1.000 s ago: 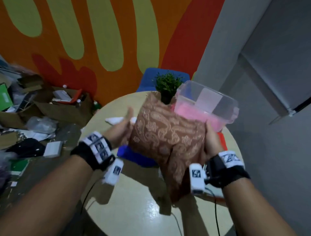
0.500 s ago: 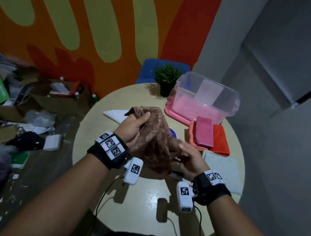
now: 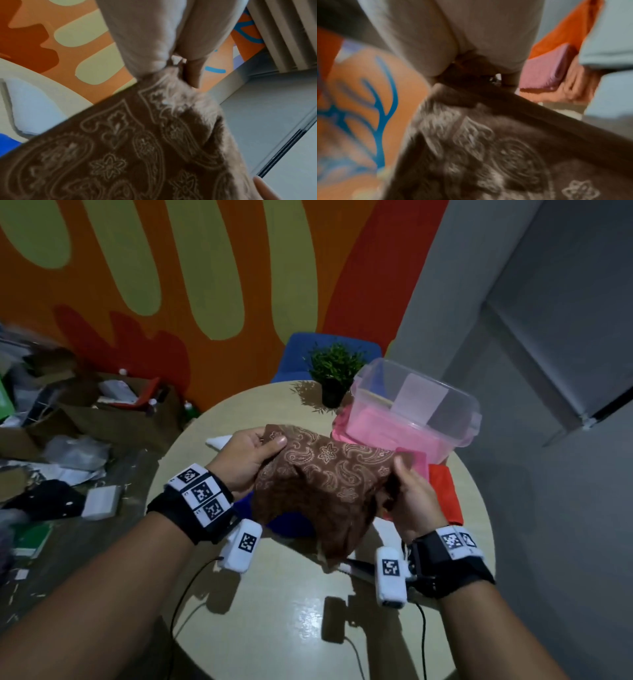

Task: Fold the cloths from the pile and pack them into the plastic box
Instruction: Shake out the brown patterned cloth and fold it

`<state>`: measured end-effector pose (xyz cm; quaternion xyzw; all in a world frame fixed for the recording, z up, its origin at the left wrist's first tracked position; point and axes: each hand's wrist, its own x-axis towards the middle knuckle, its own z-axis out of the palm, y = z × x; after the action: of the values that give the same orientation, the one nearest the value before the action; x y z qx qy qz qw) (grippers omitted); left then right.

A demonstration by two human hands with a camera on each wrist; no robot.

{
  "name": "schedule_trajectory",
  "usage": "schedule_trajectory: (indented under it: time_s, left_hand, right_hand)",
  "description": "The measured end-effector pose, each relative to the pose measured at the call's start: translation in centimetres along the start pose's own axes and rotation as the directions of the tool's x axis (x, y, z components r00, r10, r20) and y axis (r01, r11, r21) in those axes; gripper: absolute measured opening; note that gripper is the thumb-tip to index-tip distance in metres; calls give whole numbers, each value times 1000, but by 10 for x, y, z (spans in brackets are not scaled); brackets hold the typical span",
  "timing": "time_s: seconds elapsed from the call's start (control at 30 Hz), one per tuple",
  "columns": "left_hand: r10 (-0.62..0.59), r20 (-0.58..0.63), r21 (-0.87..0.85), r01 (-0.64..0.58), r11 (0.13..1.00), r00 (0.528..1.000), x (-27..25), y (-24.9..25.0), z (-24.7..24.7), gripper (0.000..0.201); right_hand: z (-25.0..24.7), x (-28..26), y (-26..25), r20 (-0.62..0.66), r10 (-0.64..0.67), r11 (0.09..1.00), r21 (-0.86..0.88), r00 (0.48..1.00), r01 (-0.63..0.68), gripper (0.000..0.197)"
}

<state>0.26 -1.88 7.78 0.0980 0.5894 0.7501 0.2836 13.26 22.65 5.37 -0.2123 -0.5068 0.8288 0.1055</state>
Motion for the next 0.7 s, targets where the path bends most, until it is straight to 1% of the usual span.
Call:
schedule_trajectory:
  time_s: [0.07, 0.1, 0.13, 0.2, 0.27, 0.33, 0.37, 0.4, 0.43, 0.47, 0.5, 0.53, 0.57, 0.6, 0.63, 0.67, 0.7]
  left_hand:
    - [-18, 69, 122, 9, 993, 997, 1, 2, 0, 38]
    - [-21, 69, 167, 9, 986, 997, 1, 2, 0, 40]
    - [-4, 32, 199, -2, 980, 999, 1, 3, 0, 39]
    - [64, -94, 215, -42, 976, 993, 2, 4, -1, 33]
    - [115, -206, 245, -63, 968, 972, 5, 4, -3, 34]
    - [150, -256, 329, -59, 943, 955, 6, 5, -7, 38]
    - [164, -257, 387, -54, 921, 952, 9, 4, -10, 38]
    - [181, -242, 453, -54, 890, 953, 11, 4, -13, 37]
    - [209, -240, 520, -57, 852, 948, 10, 8, -12, 32]
    - [253, -251, 571, -68, 818, 935, 8, 14, -11, 21]
    - [271, -258, 585, -73, 808, 927, 7, 18, -12, 12]
    - [246, -248, 532, -80, 843, 937, 4, 23, -11, 8]
    - [197, -194, 463, -88, 882, 961, 1, 28, -12, 14]
    - [162, -111, 417, -102, 903, 981, -2, 31, -14, 25]
    - [176, -43, 449, -139, 883, 983, -3, 34, -16, 34]
    - [219, -12, 552, -176, 815, 976, -3, 36, -19, 37]
    - [286, -10, 679, -203, 706, 958, -3, 39, -19, 34]
  right_hand:
    - [4, -3, 3, 38, 0, 994, -111, 999, 4, 20]
    - [5, -3, 4, 36, -21, 991, -129, 999, 26, 19]
    - [6, -2, 2, 25, -41, 985, -167, 999, 45, 20]
    - [6, 0, -3, 26, -64, 954, -290, 998, 69, 18]
    - [5, 2, -8, 11, -49, 951, -304, 999, 50, 15]
    - [7, 5, -8, -58, -65, 945, -324, 996, 43, 23]
    - [7, 7, -5, -96, -62, 933, -359, 993, 23, 34]
    - [6, 6, -2, -135, -60, 916, -400, 989, 1, 49]
    - [5, 6, 0, -163, -67, 908, -420, 984, -8, 61]
    - [4, 5, -1, -175, -77, 917, -399, 981, 1, 60]
    - [7, 2, -6, -189, -89, 946, -322, 978, 24, 48]
    - [8, 1, -11, -135, -77, 967, -253, 988, 41, 37]
    - [7, -1, -17, -78, -75, 970, -236, 994, 55, 34]
    - [8, -4, -25, -24, -98, 959, -271, 995, 88, 36]
    - [7, -6, -32, 11, -138, 933, -335, 990, 134, 38]
    - [6, -5, -38, 18, -194, 895, -405, 981, 185, 37]
    - [5, -6, -44, 26, -237, 852, -475, 971, 221, 34]
